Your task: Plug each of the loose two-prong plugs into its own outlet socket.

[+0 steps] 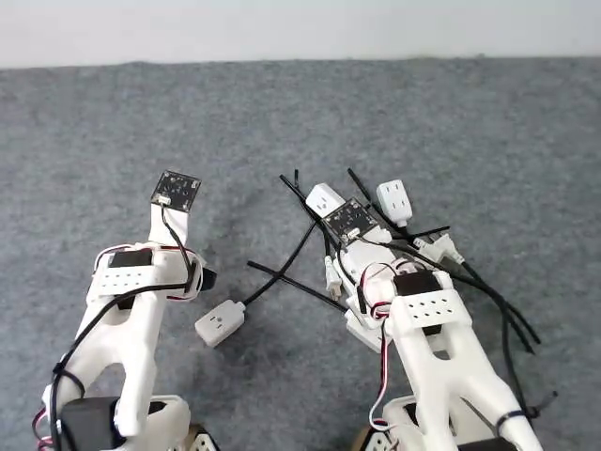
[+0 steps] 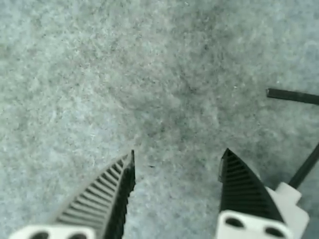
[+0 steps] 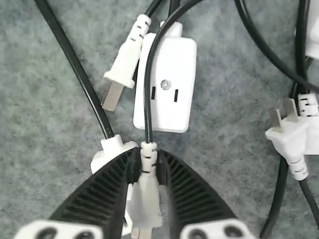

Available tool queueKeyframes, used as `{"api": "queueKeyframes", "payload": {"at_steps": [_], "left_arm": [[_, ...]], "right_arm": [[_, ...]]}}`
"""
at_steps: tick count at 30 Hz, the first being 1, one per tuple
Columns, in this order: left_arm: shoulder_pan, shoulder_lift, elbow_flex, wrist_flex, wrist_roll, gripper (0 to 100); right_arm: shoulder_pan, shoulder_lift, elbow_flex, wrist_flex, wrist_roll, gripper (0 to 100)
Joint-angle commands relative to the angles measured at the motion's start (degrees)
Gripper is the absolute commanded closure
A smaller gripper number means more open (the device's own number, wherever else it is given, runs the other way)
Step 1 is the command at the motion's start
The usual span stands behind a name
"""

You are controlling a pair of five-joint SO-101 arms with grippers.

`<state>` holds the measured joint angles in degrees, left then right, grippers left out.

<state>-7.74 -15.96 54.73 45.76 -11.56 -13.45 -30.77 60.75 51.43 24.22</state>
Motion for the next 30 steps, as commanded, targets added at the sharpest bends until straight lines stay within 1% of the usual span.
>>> {"api": "queueKeyframes", "payload": {"at_steps": [1, 8, 12, 16, 20, 23, 26, 30], "left_arm": [[-0.26, -0.44, -2.15, 0.26, 0.44, 73], [-0.09, -0.09, -1.98, -0.88, 0.44, 73], [-0.35, -0.09, -1.89, -1.05, 0.44, 73], [0.00, -3.25, 0.66, -1.41, -0.35, 73], [1.23, -13.71, 8.66, -4.40, -1.32, 73], [3.43, -26.81, 15.25, -4.84, -1.58, 73], [3.78, -40.35, 21.49, -4.57, -1.58, 73], [4.04, -56.18, 25.80, 0.62, -2.81, 73]], "right_arm": [[0.48, -0.04, -1.93, -0.40, 1.23, 99.0], [0.48, -0.48, -2.37, -0.40, 2.29, 99.0], [0.22, -0.48, -6.07, -0.31, 2.46, 99.0], [0.13, -0.48, -12.13, 3.03, -0.79, 99.0], [0.04, -3.91, -17.41, 5.58, -3.43, 99.0], [-0.48, -10.95, -17.76, 5.14, -5.10, 99.0], [-3.47, -20.35, -17.14, 5.93, -5.19, 99.0], [-8.92, -31.78, -16.62, 7.52, -5.36, 99.0]]}}
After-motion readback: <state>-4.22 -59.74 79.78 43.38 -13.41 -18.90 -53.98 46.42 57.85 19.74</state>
